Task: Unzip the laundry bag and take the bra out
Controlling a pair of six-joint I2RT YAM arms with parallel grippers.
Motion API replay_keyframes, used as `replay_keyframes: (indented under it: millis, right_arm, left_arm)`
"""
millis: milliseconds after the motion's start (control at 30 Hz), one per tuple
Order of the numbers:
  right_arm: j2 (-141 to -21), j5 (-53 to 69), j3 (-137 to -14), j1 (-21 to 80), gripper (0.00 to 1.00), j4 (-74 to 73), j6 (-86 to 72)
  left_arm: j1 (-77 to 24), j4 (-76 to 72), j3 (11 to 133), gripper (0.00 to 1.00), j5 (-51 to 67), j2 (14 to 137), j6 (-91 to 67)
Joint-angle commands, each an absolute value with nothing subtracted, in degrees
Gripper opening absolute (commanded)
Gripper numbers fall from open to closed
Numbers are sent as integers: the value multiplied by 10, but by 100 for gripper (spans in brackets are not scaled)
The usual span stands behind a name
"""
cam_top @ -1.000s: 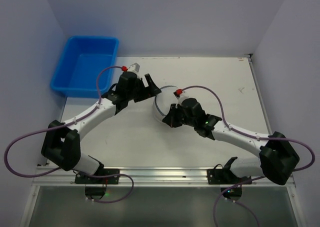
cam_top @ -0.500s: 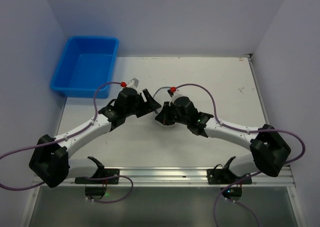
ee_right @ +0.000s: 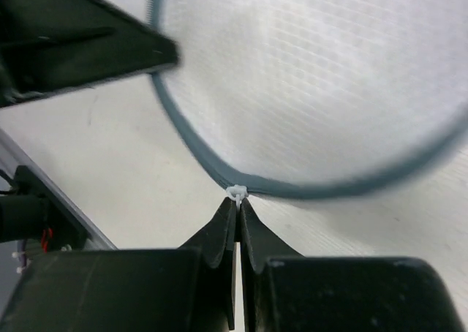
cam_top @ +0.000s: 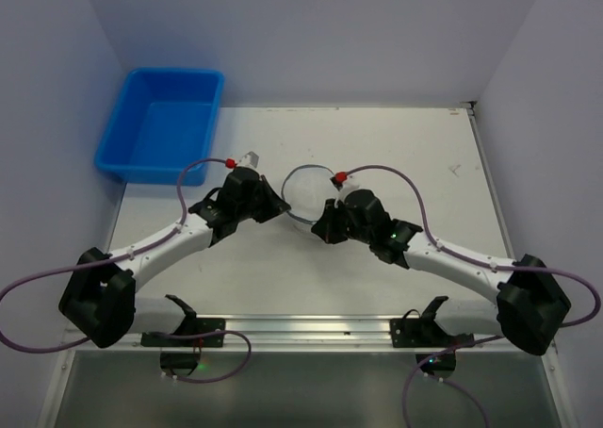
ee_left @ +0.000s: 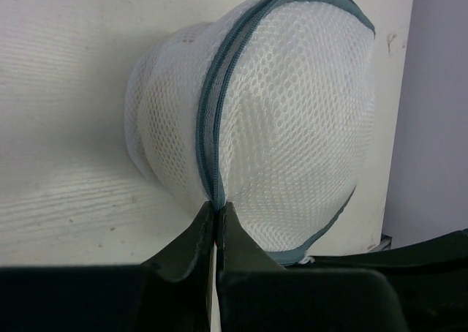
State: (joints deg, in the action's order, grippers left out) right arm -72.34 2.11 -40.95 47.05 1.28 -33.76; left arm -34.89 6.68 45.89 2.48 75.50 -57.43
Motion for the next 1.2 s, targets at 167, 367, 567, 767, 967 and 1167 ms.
replay_keyframes:
  millis: [167, 367, 567, 767, 967, 1167]
  right_arm:
    - [-606, 32, -333, 294, 0, -76, -314]
    - [-649, 91, -385, 268, 0, -70, -297]
    - [-678, 145, -395, 321, 0, -16, -330]
    - [-704, 123, -410, 408, 0, 40, -386]
    - [-722, 100, -421, 417, 0, 76, -397]
    - [-758, 103, -446, 431, 0, 83, -396]
  left_arm:
    - [-318, 142, 435, 0, 17, 686, -483]
    - [-308, 158, 442, 0, 25, 669, -422]
    - [-301, 117, 543, 14, 38, 761, -410]
    - [-301, 86, 610, 79, 66, 814, -452]
    - [-301, 109, 530, 100, 23, 723, -531]
    - [-335, 70, 452, 92, 44, 693, -575]
